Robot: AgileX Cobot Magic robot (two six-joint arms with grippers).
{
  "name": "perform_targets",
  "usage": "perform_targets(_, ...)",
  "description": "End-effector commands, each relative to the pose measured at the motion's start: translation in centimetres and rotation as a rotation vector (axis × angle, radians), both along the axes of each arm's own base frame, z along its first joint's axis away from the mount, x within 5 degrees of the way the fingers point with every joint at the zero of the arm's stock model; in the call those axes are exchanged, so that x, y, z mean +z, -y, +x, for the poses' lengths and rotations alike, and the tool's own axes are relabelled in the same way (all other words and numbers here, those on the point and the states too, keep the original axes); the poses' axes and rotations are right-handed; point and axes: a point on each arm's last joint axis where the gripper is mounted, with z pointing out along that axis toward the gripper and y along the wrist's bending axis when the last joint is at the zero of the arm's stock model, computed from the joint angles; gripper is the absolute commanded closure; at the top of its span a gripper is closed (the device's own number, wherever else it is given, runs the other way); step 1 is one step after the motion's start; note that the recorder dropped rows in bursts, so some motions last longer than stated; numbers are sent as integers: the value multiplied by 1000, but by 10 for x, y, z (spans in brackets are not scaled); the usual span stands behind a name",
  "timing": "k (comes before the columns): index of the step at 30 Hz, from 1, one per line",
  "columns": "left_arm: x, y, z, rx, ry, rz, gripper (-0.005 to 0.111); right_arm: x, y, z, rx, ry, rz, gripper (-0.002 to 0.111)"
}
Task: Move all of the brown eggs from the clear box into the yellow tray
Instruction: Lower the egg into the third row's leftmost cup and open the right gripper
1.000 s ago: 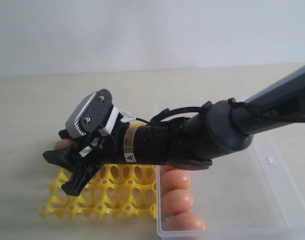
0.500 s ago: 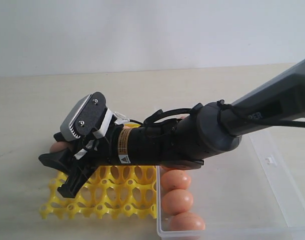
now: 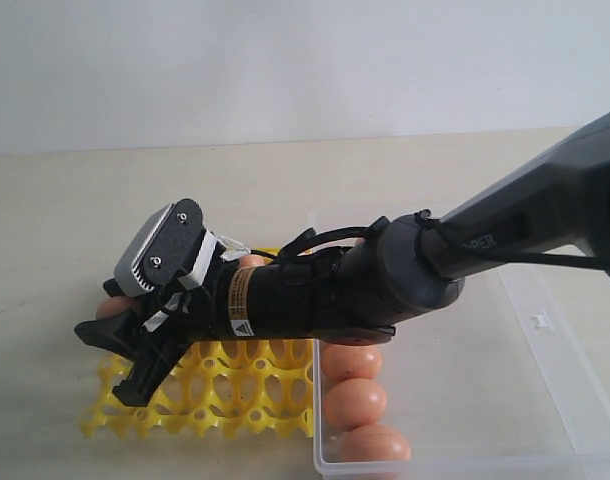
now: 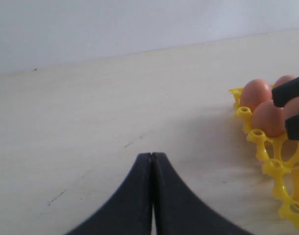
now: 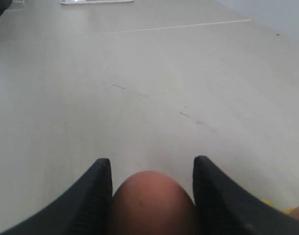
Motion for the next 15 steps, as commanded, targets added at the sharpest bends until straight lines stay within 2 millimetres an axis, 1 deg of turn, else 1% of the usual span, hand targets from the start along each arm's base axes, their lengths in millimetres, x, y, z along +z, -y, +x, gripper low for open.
perform_targets(1,2,1,0,-7,13,-8,107,0,-2,0,11,14,10,108)
perform_targets(15,2,1,0,-7,13,-8,107,1,-3,1,20,39,12,108)
